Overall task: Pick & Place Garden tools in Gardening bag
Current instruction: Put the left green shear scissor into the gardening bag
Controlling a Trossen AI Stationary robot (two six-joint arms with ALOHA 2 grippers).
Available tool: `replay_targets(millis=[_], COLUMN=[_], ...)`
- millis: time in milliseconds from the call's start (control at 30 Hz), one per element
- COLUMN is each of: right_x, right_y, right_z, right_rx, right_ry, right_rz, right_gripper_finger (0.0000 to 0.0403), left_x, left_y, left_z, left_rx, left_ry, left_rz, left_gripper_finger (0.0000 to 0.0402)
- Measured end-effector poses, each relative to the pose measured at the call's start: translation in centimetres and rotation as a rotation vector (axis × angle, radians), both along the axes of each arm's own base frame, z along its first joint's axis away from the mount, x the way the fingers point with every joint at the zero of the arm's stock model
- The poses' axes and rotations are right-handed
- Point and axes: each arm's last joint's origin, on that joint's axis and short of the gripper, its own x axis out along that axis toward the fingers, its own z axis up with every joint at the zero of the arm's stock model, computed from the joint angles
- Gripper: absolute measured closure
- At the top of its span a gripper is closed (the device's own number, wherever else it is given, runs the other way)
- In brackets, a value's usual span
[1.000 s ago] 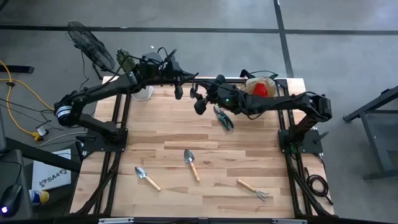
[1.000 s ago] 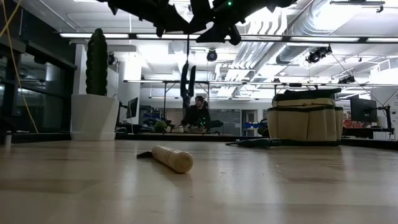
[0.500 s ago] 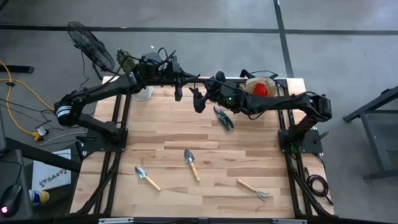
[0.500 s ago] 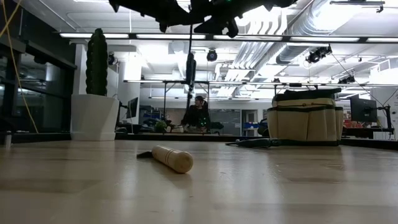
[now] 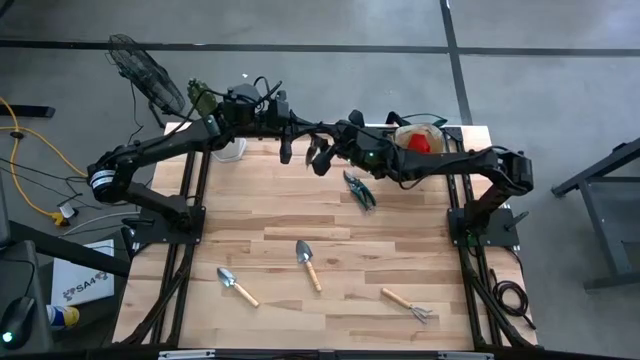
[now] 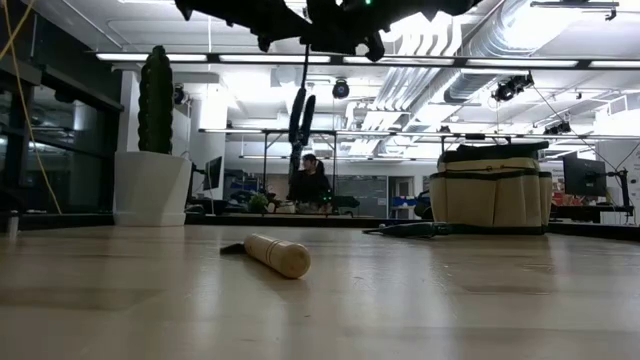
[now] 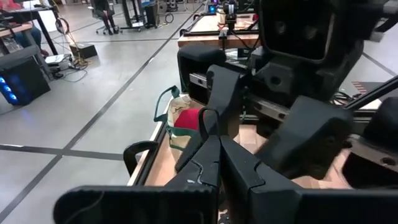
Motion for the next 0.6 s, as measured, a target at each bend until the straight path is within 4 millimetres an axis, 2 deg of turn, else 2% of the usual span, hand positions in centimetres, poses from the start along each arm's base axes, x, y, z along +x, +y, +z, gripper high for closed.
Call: replay_targets(millis=[400,600], right_x=[0.0,-0.01], right_y=[0.06,0.05], right_z=[-0.22,-0.32], right_rx=[0.004,0.015], right_ry=[0.023,0.028], right_rz=[0.005,0.002], right_gripper_finger=[0.0388,0.0398], left_x=[0.01,0.01], left_y=[0.0,0.01], left_z=[-0.03,-0.07], left_rx=[-0.002,-0.006], left_ry=[0.001,0.003], left_rz=[-0.001,0.001], left_gripper_finger=[0.0401,0.0401])
